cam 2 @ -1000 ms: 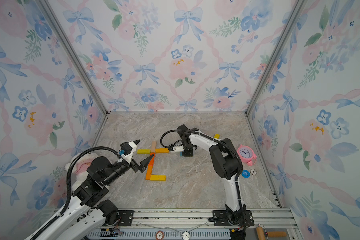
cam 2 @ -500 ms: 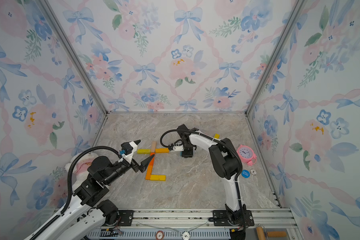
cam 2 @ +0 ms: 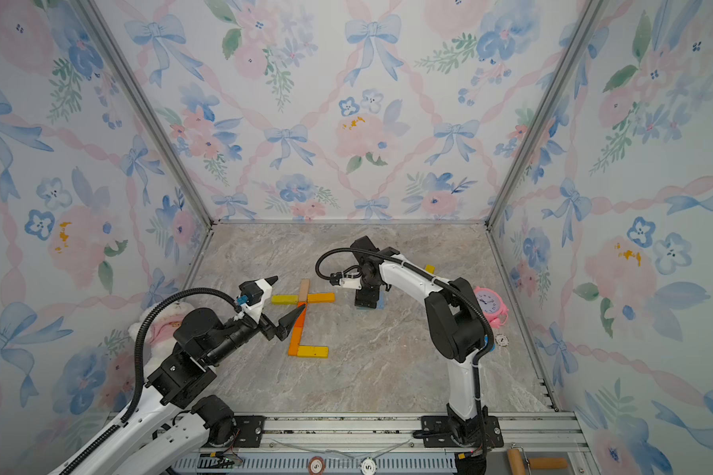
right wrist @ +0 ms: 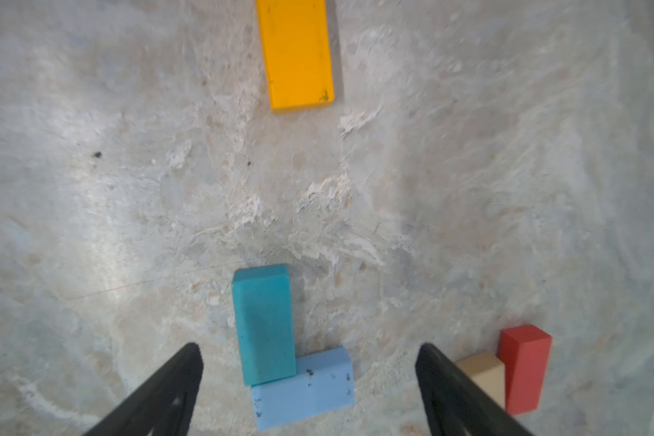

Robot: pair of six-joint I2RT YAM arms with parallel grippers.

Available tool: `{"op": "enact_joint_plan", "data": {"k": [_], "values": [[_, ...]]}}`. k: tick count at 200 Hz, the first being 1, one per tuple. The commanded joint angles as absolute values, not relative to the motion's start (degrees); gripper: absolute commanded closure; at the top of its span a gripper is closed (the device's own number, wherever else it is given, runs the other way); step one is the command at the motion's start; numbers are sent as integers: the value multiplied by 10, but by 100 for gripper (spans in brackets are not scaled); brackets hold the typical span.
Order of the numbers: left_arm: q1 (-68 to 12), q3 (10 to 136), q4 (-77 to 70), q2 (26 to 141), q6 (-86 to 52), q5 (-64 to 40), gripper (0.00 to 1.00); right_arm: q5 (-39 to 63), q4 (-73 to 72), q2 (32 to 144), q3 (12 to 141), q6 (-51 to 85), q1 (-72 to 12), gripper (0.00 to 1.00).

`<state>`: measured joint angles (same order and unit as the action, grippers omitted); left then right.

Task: Assemble the letter t with building blocks
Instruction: Assemble the building block at the center of the board, then pick up the building block from the center of the board.

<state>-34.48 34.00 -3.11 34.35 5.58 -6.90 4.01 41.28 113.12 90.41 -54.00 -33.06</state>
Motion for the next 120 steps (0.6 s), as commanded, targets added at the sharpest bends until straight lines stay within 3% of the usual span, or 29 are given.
{"op": "enact_joint_plan", "data": {"k": [1,29,44,87,120], "values": [[-341,342,-39,335,58,-71,2,86,384,1059,903,-486,-327,8],[-340,339,-44,328,55,-68,2,89,317,1004,878,-400,-316,8],[-339,336,-45,326,54,-65,2,41,290,990,883,-311,-306,7],[-338,336,-46,319,49,-60,2,-25,442,1037,1044,-36,-217,16],[-339,335,-47,316,46,-55,2,-80,487,1053,1060,35,-178,16]]}}
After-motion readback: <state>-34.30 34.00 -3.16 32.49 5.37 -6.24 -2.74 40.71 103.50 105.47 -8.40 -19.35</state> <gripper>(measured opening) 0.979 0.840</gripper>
